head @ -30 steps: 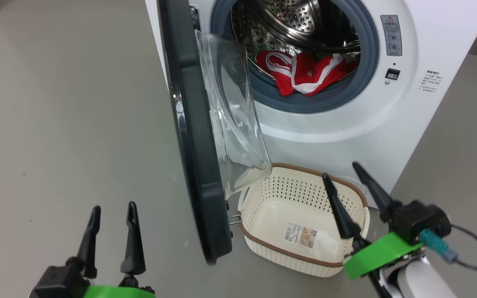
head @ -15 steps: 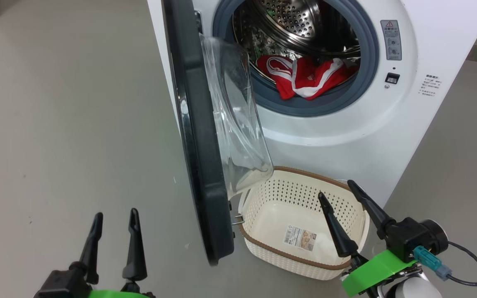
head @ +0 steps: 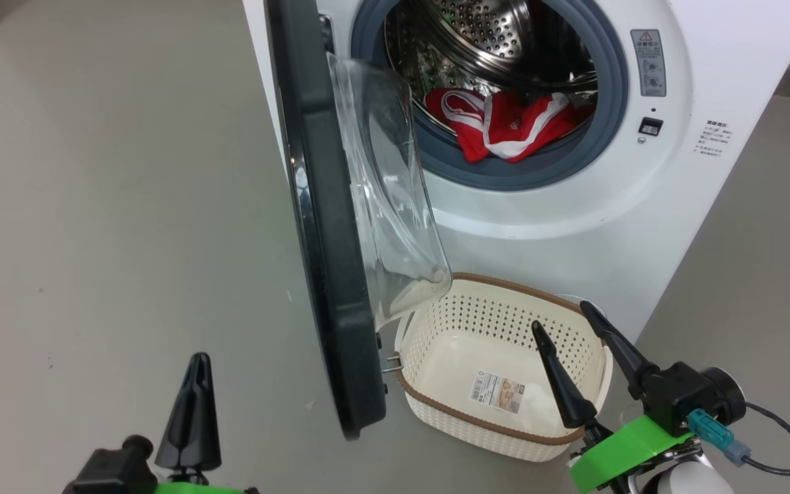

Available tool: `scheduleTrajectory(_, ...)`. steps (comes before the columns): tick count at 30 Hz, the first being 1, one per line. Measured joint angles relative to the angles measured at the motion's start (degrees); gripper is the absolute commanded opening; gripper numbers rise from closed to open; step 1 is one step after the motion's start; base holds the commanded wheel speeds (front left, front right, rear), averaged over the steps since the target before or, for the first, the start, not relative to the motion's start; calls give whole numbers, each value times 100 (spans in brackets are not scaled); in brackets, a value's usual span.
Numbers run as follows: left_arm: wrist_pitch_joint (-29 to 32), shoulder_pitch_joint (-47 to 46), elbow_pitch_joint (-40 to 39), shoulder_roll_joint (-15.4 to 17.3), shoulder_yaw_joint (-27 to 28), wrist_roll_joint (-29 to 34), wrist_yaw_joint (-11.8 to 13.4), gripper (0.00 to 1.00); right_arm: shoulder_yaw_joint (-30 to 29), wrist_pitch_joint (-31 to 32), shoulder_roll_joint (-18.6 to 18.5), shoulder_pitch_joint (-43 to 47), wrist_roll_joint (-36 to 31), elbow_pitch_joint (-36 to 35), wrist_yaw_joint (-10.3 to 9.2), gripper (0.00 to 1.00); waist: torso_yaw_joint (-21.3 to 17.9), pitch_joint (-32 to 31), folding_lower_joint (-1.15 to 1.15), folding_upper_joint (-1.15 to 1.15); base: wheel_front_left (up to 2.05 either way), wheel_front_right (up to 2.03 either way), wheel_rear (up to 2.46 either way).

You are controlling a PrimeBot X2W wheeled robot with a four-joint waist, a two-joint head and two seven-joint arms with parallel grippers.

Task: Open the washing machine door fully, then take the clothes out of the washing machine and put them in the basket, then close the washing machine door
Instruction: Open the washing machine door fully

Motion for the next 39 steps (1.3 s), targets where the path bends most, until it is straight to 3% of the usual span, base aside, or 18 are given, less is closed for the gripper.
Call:
scheduleTrajectory(16, -1, -515, -1397, 5, -45, 51, -174, 0, 10, 0, 1, -4, 24, 33, 0, 100, -71, -37, 0, 0, 0, 0, 0)
scheduleTrajectory(24, 63, -928, -1933, 5, -565, 104, -309, 0, 35, 0, 2, -19, 182, 5, 0, 100, -145, -35, 0, 0, 0, 0, 0)
scheduleTrajectory(39, 684, -1137, -1571, 13, -1648, 104, -504, 0, 36, 0, 2, -90, 182, -65, 0, 100, -343, 94, 0, 0, 0, 0, 0)
